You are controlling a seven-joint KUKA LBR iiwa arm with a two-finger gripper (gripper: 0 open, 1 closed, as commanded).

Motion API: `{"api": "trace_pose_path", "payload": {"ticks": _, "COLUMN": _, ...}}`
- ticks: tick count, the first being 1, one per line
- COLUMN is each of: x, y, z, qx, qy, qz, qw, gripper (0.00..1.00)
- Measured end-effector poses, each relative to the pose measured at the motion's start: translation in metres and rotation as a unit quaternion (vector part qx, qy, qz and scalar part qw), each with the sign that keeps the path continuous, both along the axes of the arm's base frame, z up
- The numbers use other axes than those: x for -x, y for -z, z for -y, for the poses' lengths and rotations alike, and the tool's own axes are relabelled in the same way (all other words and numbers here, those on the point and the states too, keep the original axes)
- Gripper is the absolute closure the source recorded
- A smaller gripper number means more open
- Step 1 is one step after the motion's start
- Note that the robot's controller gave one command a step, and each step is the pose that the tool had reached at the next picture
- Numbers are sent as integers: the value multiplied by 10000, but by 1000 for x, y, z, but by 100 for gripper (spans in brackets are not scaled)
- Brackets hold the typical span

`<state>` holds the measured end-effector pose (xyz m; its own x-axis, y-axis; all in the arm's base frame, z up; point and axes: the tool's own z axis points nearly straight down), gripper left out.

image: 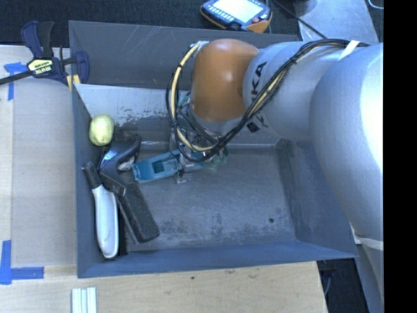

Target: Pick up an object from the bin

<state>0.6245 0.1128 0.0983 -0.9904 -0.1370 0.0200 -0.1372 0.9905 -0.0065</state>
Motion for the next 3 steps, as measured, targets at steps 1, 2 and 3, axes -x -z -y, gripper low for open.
{"api": "trace_pose_path", "payload": {"ticks": 1, "x": -1, "y": -66, "z": -58, "qx": 65, "qy": -685, "qz": -32, "qw": 9976, "gripper": 100}}
{"api": "trace_pose_path", "payload": {"ticks": 2, "x": 29, "y": 31, "z": -72, "qx": 83, "qy": -1197, "qz": -27, "qw": 9928, "gripper": 100}}
{"api": "trace_pose_path", "payload": {"ticks": 3, "x": 13, "y": 24, "z": -108, "qx": 207, "qy": 401, "qz": -130, "qw": 9989, "gripper": 100}}
